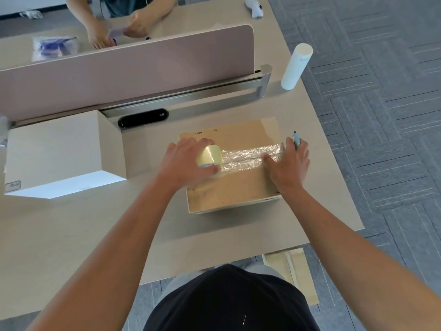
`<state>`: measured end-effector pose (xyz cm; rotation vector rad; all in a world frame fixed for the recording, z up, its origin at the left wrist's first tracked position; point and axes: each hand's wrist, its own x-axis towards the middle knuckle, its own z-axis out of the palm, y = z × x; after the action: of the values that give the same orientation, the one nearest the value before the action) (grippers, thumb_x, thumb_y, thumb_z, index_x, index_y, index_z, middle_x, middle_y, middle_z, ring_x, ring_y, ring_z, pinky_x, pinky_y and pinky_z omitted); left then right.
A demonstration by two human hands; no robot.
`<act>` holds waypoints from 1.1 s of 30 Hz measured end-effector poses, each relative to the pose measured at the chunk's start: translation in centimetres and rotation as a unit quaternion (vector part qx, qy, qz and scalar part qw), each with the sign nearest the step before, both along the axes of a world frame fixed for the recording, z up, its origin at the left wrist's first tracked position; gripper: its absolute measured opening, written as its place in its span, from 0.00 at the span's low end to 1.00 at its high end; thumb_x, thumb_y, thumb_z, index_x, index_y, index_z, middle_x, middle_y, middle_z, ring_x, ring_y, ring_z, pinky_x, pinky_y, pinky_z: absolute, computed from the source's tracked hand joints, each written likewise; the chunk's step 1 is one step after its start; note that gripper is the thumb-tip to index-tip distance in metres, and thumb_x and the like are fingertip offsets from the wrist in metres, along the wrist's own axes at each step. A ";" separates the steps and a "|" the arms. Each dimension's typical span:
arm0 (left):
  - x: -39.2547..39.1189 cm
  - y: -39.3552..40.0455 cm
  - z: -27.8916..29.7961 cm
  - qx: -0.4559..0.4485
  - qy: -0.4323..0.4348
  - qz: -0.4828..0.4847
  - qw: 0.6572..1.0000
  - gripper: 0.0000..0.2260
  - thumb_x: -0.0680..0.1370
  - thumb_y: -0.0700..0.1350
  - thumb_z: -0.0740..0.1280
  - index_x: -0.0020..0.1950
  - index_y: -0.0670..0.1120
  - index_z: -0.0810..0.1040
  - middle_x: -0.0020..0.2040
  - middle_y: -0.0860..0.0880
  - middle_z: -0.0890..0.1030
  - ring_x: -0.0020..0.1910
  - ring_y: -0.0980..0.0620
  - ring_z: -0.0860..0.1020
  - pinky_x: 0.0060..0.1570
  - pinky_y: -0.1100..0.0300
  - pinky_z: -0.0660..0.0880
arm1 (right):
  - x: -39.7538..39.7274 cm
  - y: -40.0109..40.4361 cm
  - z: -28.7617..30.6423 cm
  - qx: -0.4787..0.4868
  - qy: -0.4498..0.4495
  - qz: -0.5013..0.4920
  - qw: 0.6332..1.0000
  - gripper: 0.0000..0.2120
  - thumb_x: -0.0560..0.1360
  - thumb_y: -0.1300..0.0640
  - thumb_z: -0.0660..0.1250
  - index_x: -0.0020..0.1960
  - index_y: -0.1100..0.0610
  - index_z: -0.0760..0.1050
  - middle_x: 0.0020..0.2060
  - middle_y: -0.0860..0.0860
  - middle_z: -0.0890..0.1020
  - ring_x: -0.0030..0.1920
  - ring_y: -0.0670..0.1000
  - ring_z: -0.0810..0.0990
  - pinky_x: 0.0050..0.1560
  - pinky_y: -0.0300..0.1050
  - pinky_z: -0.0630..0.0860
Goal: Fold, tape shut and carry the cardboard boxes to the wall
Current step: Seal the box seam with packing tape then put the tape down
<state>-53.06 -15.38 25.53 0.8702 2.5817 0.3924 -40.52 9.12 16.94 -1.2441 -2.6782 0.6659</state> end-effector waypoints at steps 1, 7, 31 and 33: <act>0.0 0.1 0.0 -0.001 0.001 -0.001 1.000 0.29 0.75 0.65 0.70 0.73 0.60 0.70 0.59 0.51 0.76 0.65 0.48 0.72 0.65 0.49 0.62 | -0.3 -0.1 0.1 0.014 -0.003 0.011 1.000 0.29 0.71 0.42 0.75 0.65 0.56 0.72 0.68 0.56 0.68 0.64 0.60 0.71 0.64 0.56 0.68; 0.2 0.1 0.5 -0.014 0.004 -0.012 1.000 0.28 0.75 0.66 0.70 0.73 0.59 0.71 0.62 0.51 0.78 0.66 0.48 0.73 0.65 0.48 0.63 | -2.0 -1.2 0.9 0.049 -0.016 0.095 0.994 0.37 0.69 0.43 0.74 0.73 0.57 0.68 0.71 0.56 0.67 0.66 0.60 0.70 0.67 0.56 0.68; -0.3 -1.3 0.0 0.038 -0.078 0.014 0.996 0.34 0.69 0.70 0.64 0.72 0.56 0.71 0.69 0.56 0.77 0.68 0.52 0.73 0.69 0.46 0.67 | -3.5 -3.6 -0.8 -0.030 0.039 0.191 0.980 0.32 0.78 0.52 0.68 0.78 0.62 0.65 0.77 0.57 0.62 0.74 0.59 0.65 0.74 0.57 0.68; -0.3 -1.4 0.0 0.043 -0.085 0.019 0.995 0.36 0.69 0.72 0.63 0.72 0.56 0.71 0.69 0.56 0.76 0.69 0.52 0.73 0.69 0.46 0.68 | -3.4 -3.5 -1.1 -0.036 0.045 0.192 0.980 0.35 0.79 0.50 0.69 0.80 0.63 0.63 0.79 0.56 0.60 0.77 0.58 0.63 0.76 0.56 0.67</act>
<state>-53.38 -16.79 25.52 0.7817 2.4420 0.5681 -43.96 5.62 15.86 -0.6896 -2.8629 0.8485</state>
